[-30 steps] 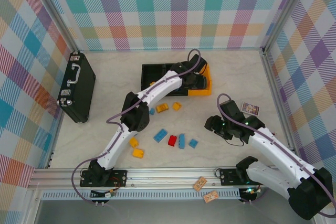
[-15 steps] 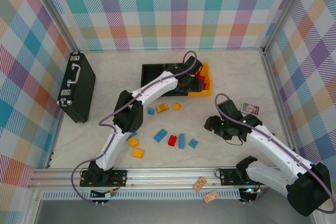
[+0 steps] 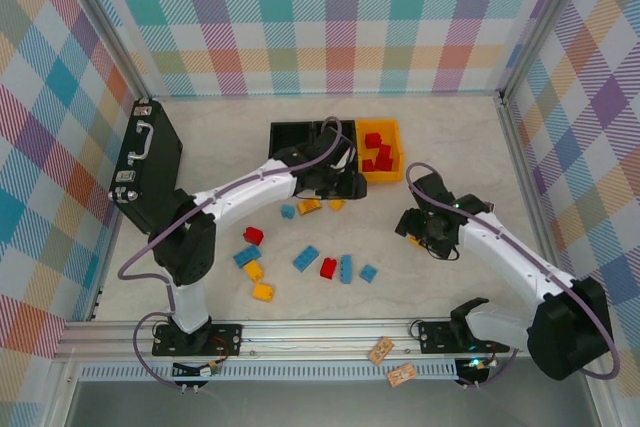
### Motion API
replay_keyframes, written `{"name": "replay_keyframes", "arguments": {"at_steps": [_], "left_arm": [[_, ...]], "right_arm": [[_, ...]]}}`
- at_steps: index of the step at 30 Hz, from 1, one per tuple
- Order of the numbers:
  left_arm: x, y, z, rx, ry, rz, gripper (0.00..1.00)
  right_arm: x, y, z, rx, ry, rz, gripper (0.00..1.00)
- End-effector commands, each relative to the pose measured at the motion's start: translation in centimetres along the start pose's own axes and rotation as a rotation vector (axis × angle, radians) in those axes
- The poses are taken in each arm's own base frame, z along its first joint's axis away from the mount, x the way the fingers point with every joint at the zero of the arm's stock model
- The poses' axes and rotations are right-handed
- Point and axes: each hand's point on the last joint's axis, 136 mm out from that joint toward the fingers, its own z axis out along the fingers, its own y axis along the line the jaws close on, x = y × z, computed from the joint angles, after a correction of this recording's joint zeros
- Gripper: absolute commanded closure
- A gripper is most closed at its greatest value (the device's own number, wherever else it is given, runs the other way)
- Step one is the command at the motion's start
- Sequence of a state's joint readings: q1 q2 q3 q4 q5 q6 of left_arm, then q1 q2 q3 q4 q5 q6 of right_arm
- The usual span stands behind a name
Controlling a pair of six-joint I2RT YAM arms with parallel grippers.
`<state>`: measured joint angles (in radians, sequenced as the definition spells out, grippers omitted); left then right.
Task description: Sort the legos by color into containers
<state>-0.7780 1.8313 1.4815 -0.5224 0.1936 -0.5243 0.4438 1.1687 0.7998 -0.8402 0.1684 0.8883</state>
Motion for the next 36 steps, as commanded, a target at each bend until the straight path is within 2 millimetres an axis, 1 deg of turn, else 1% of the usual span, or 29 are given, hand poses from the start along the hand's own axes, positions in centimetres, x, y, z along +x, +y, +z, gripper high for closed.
{"name": "replay_keyframes", "arguments": {"at_steps": [1,4,8,15,18,21,23,26,28,32,36], "left_arm": [[1.9,-0.6,-1.1,0.053,0.006,0.04,0.47],[3.7,0.3,-1.3,0.044,0.025,0.032,0.46],[5.3,1.4,-1.4,0.023,0.039,0.017,0.46],[6.9,2.1,-1.3,0.005,0.054,0.004,0.46],[7.2,2.3,-1.1,-0.009,0.055,0.001,0.46],[7.5,2.5,-0.9,-0.016,0.057,-0.003,0.46],[7.6,2.7,-0.8,-0.023,0.06,-0.009,0.46],[7.8,2.9,-0.6,-0.027,0.059,-0.017,0.46],[7.8,3.1,-0.5,-0.032,0.057,-0.027,0.46],[7.8,3.5,-0.5,-0.044,0.044,-0.044,0.46],[7.8,4.2,-0.8,-0.064,0.025,-0.067,0.46]], "right_arm": [[-1.1,-0.2,0.1,0.034,-0.012,-0.009,0.18],[-1.6,-0.1,1.0,0.038,0.0,0.0,0.18],[-2.2,0.3,2.5,0.038,0.018,0.004,0.18],[-2.5,0.7,5.5,0.064,0.079,0.006,0.19],[-2.4,0.6,6.5,0.083,0.101,0.015,0.23],[-2.4,0.7,7.0,0.089,0.112,0.011,0.32],[-2.3,0.6,7.0,0.092,0.116,0.0,0.4],[-2.5,0.7,6.7,0.09,0.108,-0.02,0.5],[-2.6,0.8,6.3,0.085,0.105,-0.033,0.54],[-3.1,1.4,5.0,0.051,0.084,-0.056,0.57],[-3.9,3.1,3.4,-0.016,0.068,-0.075,0.57]]}}
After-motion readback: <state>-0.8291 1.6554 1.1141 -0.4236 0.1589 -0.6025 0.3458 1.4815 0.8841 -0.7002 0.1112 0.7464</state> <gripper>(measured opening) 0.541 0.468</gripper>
